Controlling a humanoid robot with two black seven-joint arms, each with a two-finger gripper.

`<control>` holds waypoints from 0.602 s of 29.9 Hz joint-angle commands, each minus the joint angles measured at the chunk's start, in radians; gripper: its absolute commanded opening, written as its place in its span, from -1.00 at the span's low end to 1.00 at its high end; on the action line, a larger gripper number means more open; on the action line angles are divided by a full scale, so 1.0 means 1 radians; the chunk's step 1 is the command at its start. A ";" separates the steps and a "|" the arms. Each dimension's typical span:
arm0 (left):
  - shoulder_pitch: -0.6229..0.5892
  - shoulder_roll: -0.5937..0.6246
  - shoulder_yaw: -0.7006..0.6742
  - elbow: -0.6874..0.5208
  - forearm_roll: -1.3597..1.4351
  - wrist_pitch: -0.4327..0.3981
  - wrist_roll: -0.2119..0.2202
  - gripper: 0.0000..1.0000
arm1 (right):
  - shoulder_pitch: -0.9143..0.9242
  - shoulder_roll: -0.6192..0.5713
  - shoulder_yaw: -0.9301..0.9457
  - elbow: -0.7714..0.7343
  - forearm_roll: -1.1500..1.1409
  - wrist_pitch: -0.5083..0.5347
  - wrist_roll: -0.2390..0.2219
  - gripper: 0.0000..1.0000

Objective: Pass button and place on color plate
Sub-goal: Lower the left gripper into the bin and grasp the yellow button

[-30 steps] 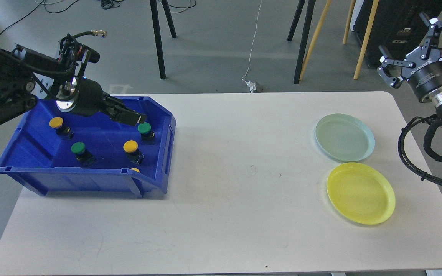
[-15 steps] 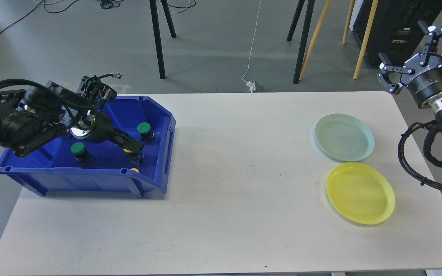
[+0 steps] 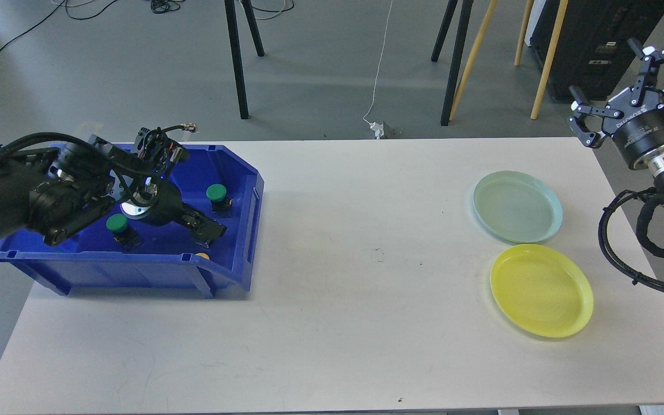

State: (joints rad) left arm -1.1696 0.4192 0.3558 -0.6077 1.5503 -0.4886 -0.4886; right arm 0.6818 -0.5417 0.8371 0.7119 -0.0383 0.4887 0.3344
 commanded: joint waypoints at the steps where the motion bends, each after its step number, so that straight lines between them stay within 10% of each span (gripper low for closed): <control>1: 0.002 0.000 0.002 0.000 0.002 0.000 0.000 0.40 | -0.002 -0.001 0.000 0.000 0.000 0.000 0.000 1.00; 6: 0.007 -0.002 0.003 0.037 0.002 0.000 0.000 0.22 | -0.013 0.000 0.002 0.000 0.000 0.000 0.000 1.00; 10: 0.025 -0.011 0.005 0.043 0.008 0.000 0.000 -0.91 | -0.022 0.000 0.002 0.000 0.000 0.000 0.002 1.00; 18: -0.008 0.027 -0.020 -0.009 -0.003 0.000 0.000 -0.96 | -0.031 0.000 0.026 0.000 0.000 0.000 0.002 1.00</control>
State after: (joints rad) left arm -1.1468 0.4127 0.3543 -0.5759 1.5553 -0.4889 -0.4892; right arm 0.6537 -0.5419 0.8532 0.7118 -0.0383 0.4887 0.3360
